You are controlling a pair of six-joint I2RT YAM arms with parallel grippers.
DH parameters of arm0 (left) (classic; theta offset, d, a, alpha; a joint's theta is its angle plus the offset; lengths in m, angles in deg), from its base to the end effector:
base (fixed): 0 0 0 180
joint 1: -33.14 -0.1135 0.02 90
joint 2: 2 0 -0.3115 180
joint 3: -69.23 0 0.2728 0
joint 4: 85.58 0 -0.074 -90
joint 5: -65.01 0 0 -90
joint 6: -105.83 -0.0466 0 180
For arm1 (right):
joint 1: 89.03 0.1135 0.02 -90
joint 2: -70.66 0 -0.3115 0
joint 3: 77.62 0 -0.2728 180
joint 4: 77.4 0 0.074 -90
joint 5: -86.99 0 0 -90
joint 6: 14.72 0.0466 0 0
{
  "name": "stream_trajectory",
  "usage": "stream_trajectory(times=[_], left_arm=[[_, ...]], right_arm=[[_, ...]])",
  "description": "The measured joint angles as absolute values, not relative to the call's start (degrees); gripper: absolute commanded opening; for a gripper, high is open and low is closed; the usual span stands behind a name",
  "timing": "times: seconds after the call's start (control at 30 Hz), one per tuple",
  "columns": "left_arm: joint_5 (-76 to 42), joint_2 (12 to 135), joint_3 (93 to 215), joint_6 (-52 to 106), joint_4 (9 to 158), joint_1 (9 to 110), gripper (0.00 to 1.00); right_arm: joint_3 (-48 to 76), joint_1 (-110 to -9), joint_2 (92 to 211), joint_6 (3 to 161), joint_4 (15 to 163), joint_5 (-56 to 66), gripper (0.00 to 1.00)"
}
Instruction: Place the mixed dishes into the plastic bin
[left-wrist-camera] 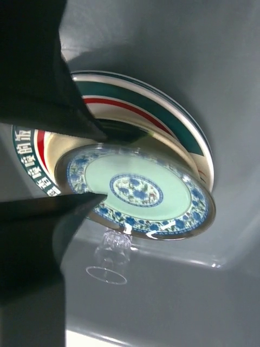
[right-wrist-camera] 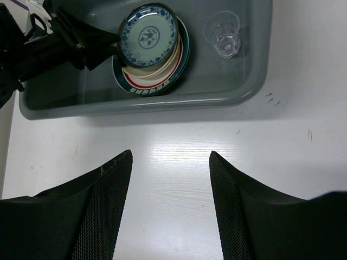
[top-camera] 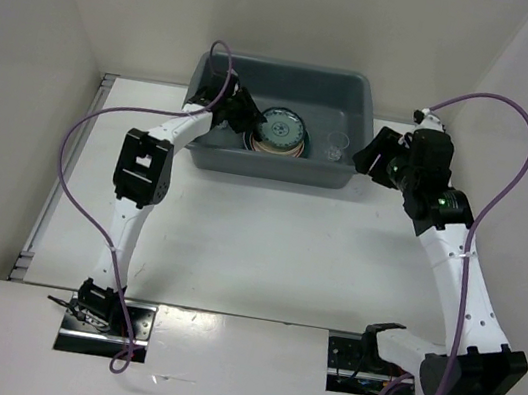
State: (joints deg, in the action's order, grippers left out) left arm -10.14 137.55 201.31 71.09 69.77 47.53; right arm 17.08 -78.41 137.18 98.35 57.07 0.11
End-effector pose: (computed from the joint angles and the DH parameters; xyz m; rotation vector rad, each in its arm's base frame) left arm 0.6057 -0.1677 0.2168 -0.6394 2.1847 -0.9598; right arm 0.2568 0.0507 0.4328 0.1893 2.0546 0.4219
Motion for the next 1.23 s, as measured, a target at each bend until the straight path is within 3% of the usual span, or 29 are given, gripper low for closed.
stream_trajectory(times=[0.03,0.13,0.2,0.3,0.5,0.73,0.97,1.1,1.23], left_arm=[[-10.2,137.5,201.3,71.2,69.8,47.5,0.61],[-10.7,137.3,201.3,70.9,69.7,47.5,0.72],[-11.4,136.5,201.3,69.8,69.5,47.5,0.89],[-12.2,133.5,201.0,68.8,68.5,47.5,1.00],[-13.4,116.1,193.8,65.0,69.5,47.7,1.00],[-23.0,82.5,166.9,60.4,76.2,47.8,1.00],[-35.2,58.4,145.6,56.3,71.9,47.9,1.00],[-40.4,46.2,139.8,55.7,66.3,47.9,1.00],[-43.4,37.9,136.7,55.1,62.7,47.7,1.00]], right_arm=[[17.0,-78.4,137.2,98.3,57.0,0.1,0.65],[16.9,-78.4,137.2,98.3,57.0,-0.2,0.65],[16.8,-78.4,137.2,98.3,56.9,-0.5,0.65],[16.8,-78.4,137.0,98.3,56.7,-0.7,0.65],[16.9,-78.4,134.3,97.8,56.4,-0.6,0.74],[18.7,-78.5,125.3,97.4,56.5,-0.6,0.76],[23.8,-78.9,117.7,97.5,55.3,0.7,0.76],[25.9,-78.9,114.5,97.9,53.7,1.5,0.77],[27.5,-78.9,111.0,98.2,52.6,2.1,0.86]])
